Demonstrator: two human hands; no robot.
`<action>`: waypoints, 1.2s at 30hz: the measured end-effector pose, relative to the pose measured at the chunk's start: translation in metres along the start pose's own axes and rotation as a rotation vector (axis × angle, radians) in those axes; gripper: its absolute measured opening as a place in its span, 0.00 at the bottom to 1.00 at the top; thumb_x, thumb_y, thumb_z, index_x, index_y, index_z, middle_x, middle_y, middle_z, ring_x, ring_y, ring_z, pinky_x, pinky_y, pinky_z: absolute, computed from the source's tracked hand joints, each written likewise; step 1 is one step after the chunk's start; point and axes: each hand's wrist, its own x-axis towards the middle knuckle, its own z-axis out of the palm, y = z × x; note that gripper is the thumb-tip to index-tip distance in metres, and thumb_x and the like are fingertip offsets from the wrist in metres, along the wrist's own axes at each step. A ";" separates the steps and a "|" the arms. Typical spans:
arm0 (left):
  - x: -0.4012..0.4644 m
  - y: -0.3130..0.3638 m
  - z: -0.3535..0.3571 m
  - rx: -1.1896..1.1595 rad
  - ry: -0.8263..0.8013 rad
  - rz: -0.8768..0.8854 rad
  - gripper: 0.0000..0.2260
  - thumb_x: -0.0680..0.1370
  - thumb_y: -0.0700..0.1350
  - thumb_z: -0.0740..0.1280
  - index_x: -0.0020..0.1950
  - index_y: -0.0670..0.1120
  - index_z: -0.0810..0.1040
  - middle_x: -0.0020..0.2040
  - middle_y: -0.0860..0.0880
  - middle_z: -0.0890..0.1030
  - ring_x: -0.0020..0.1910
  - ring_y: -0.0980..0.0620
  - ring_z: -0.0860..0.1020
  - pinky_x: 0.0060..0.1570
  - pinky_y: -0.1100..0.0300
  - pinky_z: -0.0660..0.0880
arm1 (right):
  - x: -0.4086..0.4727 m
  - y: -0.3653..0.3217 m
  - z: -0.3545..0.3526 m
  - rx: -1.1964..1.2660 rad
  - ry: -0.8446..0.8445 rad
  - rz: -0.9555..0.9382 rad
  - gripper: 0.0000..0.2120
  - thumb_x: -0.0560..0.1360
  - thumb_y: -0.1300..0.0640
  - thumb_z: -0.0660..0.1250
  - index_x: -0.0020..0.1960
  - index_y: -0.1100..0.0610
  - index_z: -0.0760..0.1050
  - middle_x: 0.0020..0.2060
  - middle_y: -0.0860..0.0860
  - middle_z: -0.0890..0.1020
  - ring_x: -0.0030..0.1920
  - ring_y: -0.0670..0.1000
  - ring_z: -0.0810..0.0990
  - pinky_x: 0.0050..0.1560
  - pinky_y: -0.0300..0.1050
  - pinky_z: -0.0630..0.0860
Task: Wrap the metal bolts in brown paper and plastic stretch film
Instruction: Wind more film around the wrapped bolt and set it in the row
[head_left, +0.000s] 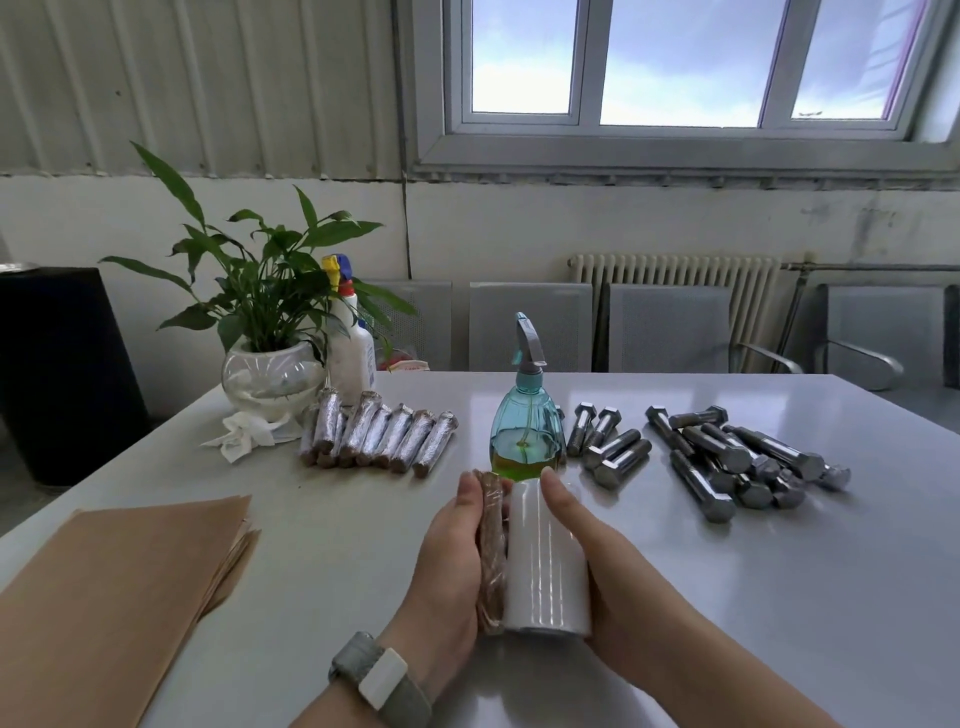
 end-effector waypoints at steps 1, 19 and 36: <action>0.001 0.001 -0.002 0.036 0.008 0.031 0.22 0.75 0.60 0.59 0.47 0.46 0.84 0.46 0.40 0.85 0.45 0.43 0.84 0.39 0.53 0.80 | 0.002 0.001 -0.002 -0.050 0.004 -0.049 0.26 0.69 0.36 0.70 0.57 0.55 0.81 0.52 0.58 0.85 0.52 0.59 0.84 0.54 0.57 0.80; -0.013 -0.001 0.011 -0.140 -0.105 0.027 0.23 0.74 0.62 0.59 0.55 0.47 0.83 0.55 0.39 0.83 0.53 0.43 0.82 0.44 0.53 0.80 | 0.002 0.004 0.007 -0.626 0.459 -0.425 0.27 0.63 0.20 0.51 0.46 0.38 0.70 0.38 0.40 0.81 0.38 0.35 0.78 0.36 0.41 0.72; -0.003 0.001 0.006 0.154 0.020 0.158 0.26 0.72 0.62 0.66 0.55 0.39 0.77 0.49 0.35 0.83 0.47 0.39 0.83 0.48 0.45 0.80 | 0.008 0.008 0.003 -0.365 0.250 -0.375 0.34 0.64 0.24 0.61 0.54 0.50 0.77 0.46 0.50 0.84 0.46 0.48 0.84 0.50 0.52 0.80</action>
